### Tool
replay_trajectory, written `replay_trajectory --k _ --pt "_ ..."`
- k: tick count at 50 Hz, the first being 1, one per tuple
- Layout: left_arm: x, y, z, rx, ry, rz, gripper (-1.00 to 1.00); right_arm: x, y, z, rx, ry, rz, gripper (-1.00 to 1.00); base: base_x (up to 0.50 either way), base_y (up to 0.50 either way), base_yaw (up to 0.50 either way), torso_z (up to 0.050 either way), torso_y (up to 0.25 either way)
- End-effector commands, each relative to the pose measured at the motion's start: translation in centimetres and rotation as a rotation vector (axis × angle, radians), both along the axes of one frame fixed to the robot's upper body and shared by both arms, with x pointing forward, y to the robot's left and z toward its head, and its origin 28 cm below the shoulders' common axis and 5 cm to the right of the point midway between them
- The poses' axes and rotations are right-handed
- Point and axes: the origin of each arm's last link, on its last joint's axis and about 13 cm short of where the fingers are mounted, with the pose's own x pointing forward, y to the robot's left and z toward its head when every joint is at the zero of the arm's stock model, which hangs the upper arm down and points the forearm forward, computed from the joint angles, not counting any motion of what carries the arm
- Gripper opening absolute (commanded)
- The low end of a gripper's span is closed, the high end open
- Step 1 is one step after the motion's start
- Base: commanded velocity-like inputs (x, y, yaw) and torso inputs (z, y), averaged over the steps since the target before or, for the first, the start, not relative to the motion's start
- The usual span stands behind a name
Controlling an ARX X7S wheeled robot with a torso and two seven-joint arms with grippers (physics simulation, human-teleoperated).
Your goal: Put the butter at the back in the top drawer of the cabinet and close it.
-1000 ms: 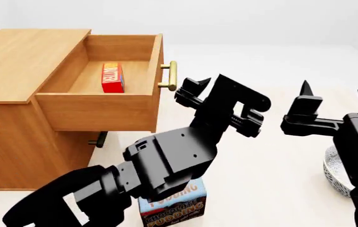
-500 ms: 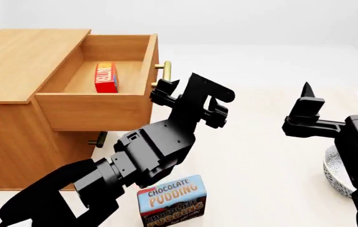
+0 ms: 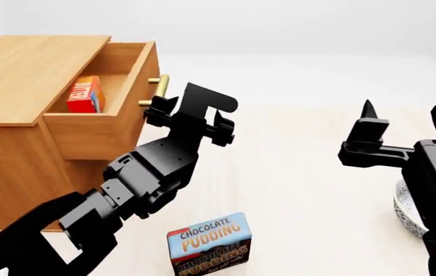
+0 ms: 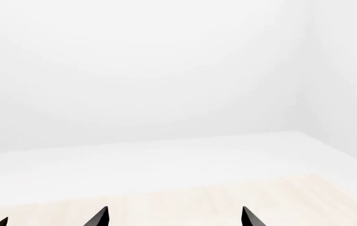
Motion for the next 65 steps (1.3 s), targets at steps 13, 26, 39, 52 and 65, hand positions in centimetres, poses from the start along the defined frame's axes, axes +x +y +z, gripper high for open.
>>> replay_trajectory --k 13,26,39,52,65 --pt "0.9 6.9 -0.6 0.03 -0.012 0.192 1.0 0.3 0.6 0.1 -0.013 0.005 0.01 1.0 0.0 0.0 0.0 0.0 0.0" --pt "0.8 9.5 0.3 0.034 -0.035 0.256 1.0 0.4 0.9 0.0 -0.015 0.008 0.015 1.0 0.0 0.0 0.0 0.0 0.0" --pt "0.8 11.1 1.2 0.042 -0.051 0.297 1.0 0.2 1.0 0.1 -0.016 0.006 0.017 1.0 0.0 0.0 0.0 0.001 0.001" --pt "0.6 12.3 1.4 0.049 -0.053 0.335 1.0 0.1 1.0 0.0 -0.016 0.007 0.017 1.0 0.0 0.0 0.0 0.001 0.003" --pt "-1.8 11.6 2.4 0.044 -0.104 0.247 1.0 0.1 1.3 0.1 -0.019 0.006 0.022 1.0 0.0 0.0 0.0 0.001 0.003"
